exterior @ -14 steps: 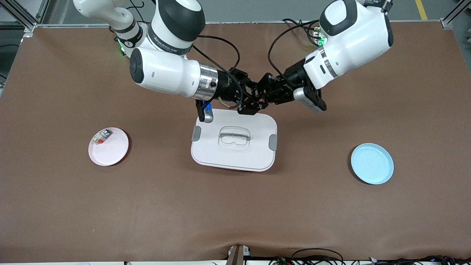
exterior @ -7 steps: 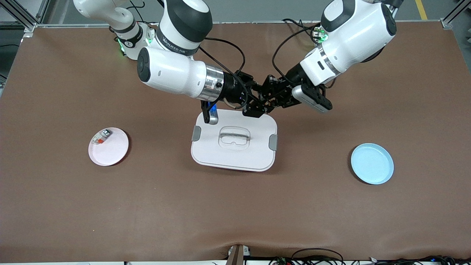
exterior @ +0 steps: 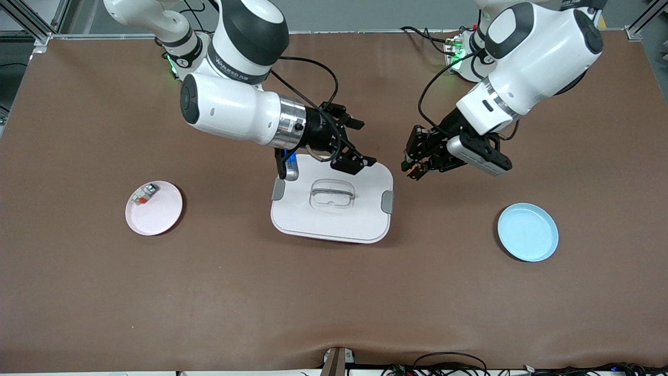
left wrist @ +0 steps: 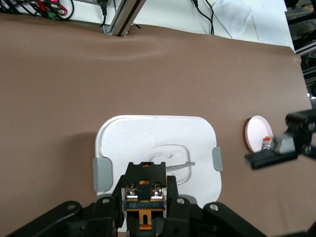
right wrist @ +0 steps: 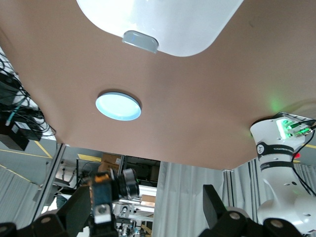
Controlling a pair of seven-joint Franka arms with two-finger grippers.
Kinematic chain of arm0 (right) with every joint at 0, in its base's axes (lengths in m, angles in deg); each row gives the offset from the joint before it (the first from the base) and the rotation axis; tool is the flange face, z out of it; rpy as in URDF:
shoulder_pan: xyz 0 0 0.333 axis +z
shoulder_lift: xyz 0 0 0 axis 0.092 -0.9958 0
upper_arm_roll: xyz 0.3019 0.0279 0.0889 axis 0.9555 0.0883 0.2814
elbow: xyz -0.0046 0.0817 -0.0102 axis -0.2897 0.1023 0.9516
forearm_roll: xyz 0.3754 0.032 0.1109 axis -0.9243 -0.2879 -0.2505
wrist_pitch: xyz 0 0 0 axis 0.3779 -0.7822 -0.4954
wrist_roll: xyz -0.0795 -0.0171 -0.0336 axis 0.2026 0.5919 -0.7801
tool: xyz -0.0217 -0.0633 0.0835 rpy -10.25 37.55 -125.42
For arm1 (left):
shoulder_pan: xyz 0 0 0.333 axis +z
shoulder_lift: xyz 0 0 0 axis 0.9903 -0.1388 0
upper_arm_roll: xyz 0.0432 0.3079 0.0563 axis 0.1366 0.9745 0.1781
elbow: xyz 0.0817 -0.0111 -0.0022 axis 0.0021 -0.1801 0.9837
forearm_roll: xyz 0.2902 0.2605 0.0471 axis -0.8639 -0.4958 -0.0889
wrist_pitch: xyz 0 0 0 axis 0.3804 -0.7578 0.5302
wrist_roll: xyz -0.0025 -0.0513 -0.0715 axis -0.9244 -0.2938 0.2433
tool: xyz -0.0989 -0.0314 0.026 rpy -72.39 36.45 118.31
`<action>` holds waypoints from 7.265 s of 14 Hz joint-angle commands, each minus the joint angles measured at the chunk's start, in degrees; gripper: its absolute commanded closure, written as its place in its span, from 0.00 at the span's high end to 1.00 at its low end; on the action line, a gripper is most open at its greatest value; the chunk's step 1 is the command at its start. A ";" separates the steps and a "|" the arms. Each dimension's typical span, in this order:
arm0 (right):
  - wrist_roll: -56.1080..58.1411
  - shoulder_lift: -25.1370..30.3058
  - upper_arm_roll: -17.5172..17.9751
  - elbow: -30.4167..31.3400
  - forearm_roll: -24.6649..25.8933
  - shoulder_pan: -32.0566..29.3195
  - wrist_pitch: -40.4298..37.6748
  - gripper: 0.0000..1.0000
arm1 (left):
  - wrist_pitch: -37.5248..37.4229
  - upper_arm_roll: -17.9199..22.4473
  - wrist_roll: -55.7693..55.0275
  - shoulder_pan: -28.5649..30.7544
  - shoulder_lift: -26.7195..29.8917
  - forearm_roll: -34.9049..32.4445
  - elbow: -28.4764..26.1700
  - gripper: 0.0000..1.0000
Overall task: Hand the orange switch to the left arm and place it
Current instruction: 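Open the right gripper and pull it back while the left gripper holds the switch, then carry the switch to the blue plate with the left gripper while the right gripper retracts, then lower the switch onto the blue plate with the left gripper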
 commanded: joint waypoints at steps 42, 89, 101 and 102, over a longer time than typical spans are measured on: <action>89.03 28.66 0.20 27.42 53.44 -34.82 -16.02 1.00 | -16.65 -0.21 53.15 24.22 -12.30 -39.56 -1.30 0.00; 88.59 26.90 12.68 9.84 55.11 -49.06 -26.32 1.00 | -0.96 -3.02 66.96 28.98 -33.76 -56.31 5.27 1.00; 85.95 25.59 7.23 9.39 55.03 -42.73 -25.62 1.00 | -24.97 -10.93 26.31 28.71 -23.84 -48.38 19.79 1.00; 86.04 25.50 7.23 9.39 54.94 -42.99 -25.71 1.00 | -26.90 -12.24 22.00 28.71 -22.69 -48.55 19.96 1.00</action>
